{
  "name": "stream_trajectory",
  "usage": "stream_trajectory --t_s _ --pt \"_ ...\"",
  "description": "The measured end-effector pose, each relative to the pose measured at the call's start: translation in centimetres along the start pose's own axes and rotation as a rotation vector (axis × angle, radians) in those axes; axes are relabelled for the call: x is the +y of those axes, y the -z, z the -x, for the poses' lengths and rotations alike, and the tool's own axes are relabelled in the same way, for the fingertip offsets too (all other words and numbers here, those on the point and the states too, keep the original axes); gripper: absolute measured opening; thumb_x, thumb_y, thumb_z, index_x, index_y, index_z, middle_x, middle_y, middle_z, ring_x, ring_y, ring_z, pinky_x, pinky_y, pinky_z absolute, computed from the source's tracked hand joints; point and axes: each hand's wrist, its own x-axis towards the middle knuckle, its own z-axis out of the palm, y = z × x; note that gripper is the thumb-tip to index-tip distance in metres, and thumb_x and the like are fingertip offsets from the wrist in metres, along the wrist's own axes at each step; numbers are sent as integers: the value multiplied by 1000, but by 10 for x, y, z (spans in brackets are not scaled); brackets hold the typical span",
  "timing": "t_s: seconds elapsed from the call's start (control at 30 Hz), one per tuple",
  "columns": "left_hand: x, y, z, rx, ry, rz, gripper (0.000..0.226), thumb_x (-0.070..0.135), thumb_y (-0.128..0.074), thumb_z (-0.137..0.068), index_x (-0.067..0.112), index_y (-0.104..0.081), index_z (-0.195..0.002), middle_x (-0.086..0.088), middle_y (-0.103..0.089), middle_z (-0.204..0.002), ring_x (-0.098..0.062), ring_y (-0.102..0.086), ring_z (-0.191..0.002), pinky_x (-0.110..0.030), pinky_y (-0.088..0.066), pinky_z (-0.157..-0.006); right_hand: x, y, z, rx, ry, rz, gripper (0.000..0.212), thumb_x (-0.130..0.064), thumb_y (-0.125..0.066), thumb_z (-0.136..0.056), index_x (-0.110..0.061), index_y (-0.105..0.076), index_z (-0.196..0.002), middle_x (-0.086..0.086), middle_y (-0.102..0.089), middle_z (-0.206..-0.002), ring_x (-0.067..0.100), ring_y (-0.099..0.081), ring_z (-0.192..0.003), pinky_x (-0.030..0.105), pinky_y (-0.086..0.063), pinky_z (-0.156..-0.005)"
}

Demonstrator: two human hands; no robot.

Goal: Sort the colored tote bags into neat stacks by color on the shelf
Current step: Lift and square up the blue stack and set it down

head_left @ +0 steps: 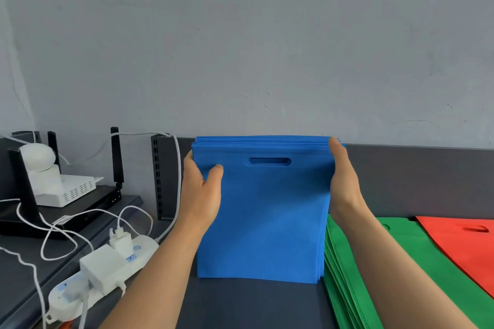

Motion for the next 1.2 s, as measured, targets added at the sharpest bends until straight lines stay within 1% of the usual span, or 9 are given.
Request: stream_trajectory --t_s 0.1,0.23,0.4,0.57,0.7,0.87,0.93,1.07,1.2 --pt "5 0 1 -3 20 83 23 37 -49 -95 31 -46 -118 22 -58 -102 14 -55 -88 -14 -40 -77 -6 -3 -6 62 -54 3 100 -89 -57 -45 -33 -48 -128 -11 -53 -129 19 -50 -122 52 -36 -105" --pt "22 -3 -8 99 182 122 29 64 -46 -86 35 -43 -79 21 -40 -77 4 -39 -67 -18 -31 -64 -9 -6 -7 111 -12 -39 62 -70 -58 -57 -24 -58 -100 -3 -57 -100 28 -58 -107 54 -41 -101" --pt "32 -8 -17 169 267 118 44 47 -56 -87 18 -29 -68 5 -26 -66 -11 -24 -57 -26 -22 -53 -15 -6 -3 120 -70 -74 99 -82 -64 -45 -28 -49 -126 -8 -56 -123 24 -52 -116 52 -39 -102" --pt "35 -12 -15 209 249 124 41 49 -56 -86 14 -38 -76 5 -33 -69 -9 -32 -59 -25 -28 -54 -17 -4 -4 133 -18 -110 50 -56 -67 -67 -15 -49 -88 1 -45 -83 23 -43 -80 36 -38 -75" --pt "35 -12 -16 226 252 117 41 35 -55 -86 19 -23 -65 5 -22 -60 -11 -19 -51 -22 -19 -42 -19 -4 -3 135 -36 -125 81 -65 -67 -58 -1 -39 -98 -2 -39 -86 21 -40 -79 38 -36 -74" --pt "35 -15 -15 245 207 122 35 28 -52 -88 18 -27 -66 8 -22 -55 -11 -18 -52 -19 -19 -40 -18 0 -8 142 -33 -137 47 -52 -64 -61 -17 -43 -84 -2 -35 -85 22 -33 -79 39 -29 -70" --pt "36 -17 -16 255 215 127 38 26 -47 -91 19 -20 -65 12 -18 -46 -8 -17 -41 -16 -15 -32 -16 1 -11 122 -61 -130 68 -59 -62 -57 -4 -48 -94 -5 -39 -87 29 -34 -77 37 -33 -76" --pt "35 -16 -18 266 253 95 41 30 -43 -91 20 -16 -63 10 -16 -46 -9 -13 -36 -19 -12 -33 -12 11 -9 -100 -56 -116 89 -75 -70 -50 -28 -55 -124 -9 -60 -122 26 -55 -116 52 -39 -103" --pt "32 -14 -23 285 262 75 38 31 -40 -91 19 -15 -64 7 -15 -53 -8 -10 -38 -23 -11 -39 -8 29 -2 -390 131 -92 66 -33 -66 -70 -5 -47 -127 15 -62 -122 30 -61 -111 48 -48 -95"
